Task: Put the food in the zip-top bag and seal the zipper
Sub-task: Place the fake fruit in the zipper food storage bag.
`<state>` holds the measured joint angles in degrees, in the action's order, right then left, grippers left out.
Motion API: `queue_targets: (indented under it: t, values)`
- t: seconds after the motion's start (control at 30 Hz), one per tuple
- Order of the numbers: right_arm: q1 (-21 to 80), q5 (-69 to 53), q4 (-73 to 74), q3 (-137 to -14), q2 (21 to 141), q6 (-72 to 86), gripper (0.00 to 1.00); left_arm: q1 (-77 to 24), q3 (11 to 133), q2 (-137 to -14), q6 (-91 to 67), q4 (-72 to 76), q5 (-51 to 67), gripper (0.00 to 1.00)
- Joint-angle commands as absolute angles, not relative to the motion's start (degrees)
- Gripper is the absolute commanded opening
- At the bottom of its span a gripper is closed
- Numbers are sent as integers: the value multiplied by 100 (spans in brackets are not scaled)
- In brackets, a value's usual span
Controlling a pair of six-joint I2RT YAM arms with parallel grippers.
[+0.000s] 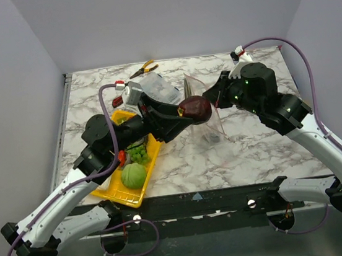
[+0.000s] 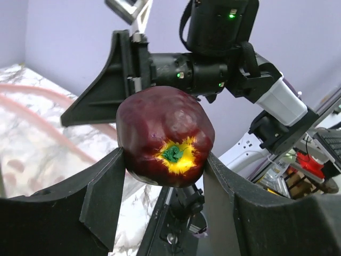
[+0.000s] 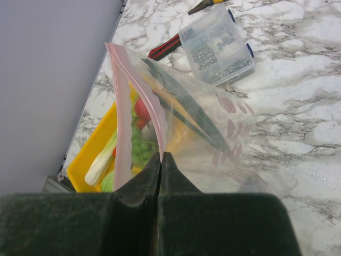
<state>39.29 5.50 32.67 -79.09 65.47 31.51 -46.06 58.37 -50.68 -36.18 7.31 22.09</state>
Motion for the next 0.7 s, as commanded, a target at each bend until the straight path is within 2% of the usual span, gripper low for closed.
queue_targets:
  t: [0.0,0.33,0.67]
  values:
    - [3918,454,3136,-7891,6451,3191,1,-4965,6108,-5508,-3077,1177,2072,0]
    - [3914,488,3203,-7963,6382,3199,1,-5136,5424,-5761,-2756,1567,1426,0]
    - [3911,420,3170,-7959,6405,3204,1,-5306,6054,-6063,-2551,57,692,0]
